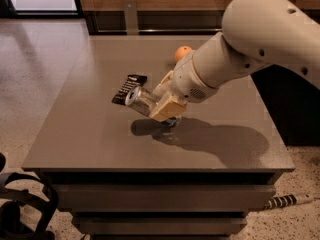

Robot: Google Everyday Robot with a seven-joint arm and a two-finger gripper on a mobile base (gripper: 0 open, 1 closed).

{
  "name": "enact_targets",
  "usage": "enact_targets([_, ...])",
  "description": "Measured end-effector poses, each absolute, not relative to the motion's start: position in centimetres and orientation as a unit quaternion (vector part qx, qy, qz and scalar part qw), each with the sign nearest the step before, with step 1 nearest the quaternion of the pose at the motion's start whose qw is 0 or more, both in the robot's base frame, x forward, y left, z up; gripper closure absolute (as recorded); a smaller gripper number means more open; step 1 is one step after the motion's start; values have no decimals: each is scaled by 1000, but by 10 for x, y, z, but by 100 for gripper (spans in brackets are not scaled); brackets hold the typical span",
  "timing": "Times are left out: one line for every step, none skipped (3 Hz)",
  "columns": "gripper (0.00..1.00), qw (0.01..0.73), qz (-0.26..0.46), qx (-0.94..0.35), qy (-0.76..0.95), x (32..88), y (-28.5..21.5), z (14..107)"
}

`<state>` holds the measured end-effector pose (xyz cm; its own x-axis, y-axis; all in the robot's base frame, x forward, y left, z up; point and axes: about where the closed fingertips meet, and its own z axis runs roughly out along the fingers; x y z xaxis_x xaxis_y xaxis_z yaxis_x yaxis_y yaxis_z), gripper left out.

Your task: Knock redbull can over

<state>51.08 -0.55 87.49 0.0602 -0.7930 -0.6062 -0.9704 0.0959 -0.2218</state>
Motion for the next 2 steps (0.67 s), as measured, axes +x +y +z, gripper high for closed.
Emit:
enact_targets([100, 225, 82, -691, 682, 502, 12, 843])
enact_targets([97, 191, 63, -705, 680, 498, 21, 831])
